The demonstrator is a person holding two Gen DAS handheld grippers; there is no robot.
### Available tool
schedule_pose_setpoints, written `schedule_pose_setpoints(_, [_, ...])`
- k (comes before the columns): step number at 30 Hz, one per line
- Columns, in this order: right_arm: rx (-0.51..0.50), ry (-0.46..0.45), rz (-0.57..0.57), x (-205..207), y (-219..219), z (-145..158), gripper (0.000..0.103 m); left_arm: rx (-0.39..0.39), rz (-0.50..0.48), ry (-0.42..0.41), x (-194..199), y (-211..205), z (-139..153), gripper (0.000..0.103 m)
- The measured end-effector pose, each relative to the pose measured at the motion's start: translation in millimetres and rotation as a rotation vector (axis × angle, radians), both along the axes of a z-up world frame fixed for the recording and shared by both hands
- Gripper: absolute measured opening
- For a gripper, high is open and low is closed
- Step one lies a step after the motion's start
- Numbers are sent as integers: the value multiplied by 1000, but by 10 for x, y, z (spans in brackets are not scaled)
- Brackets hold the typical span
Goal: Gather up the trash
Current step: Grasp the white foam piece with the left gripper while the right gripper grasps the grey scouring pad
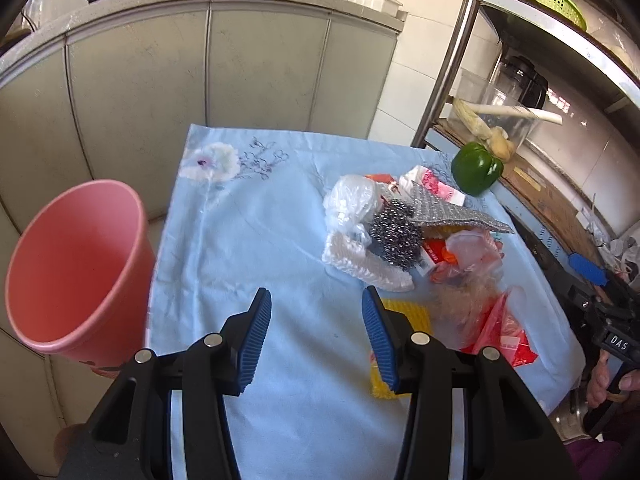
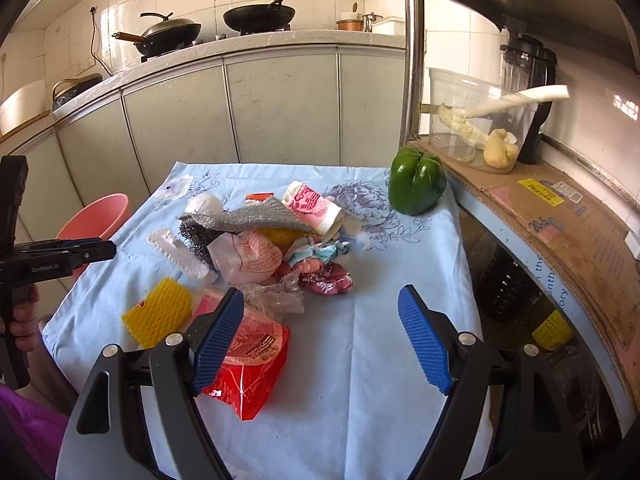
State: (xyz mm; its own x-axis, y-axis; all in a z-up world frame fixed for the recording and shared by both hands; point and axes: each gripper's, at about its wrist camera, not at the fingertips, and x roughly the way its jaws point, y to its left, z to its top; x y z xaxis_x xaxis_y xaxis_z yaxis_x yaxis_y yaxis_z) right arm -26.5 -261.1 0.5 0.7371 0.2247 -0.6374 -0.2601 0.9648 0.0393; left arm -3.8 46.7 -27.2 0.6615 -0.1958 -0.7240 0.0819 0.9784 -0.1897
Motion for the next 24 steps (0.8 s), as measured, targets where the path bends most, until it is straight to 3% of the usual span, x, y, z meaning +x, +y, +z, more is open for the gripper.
schedule_pose_setpoints(7, [35,2,40,24,45,-8,80,-52,15,48,366,-48,-127,47])
schedule_pose_setpoints(15, [46,11,87,92,143,-1,80,-201,58,131,686,45,-360,41])
schedule_pose_setpoints(18, [43,6,115,137,226,27,80,-232,58,133,699,63,-378,18])
schedule_pose_setpoints(24, [23,-24,198,236,496,101,80,-249,56,99,542,121,-266,15])
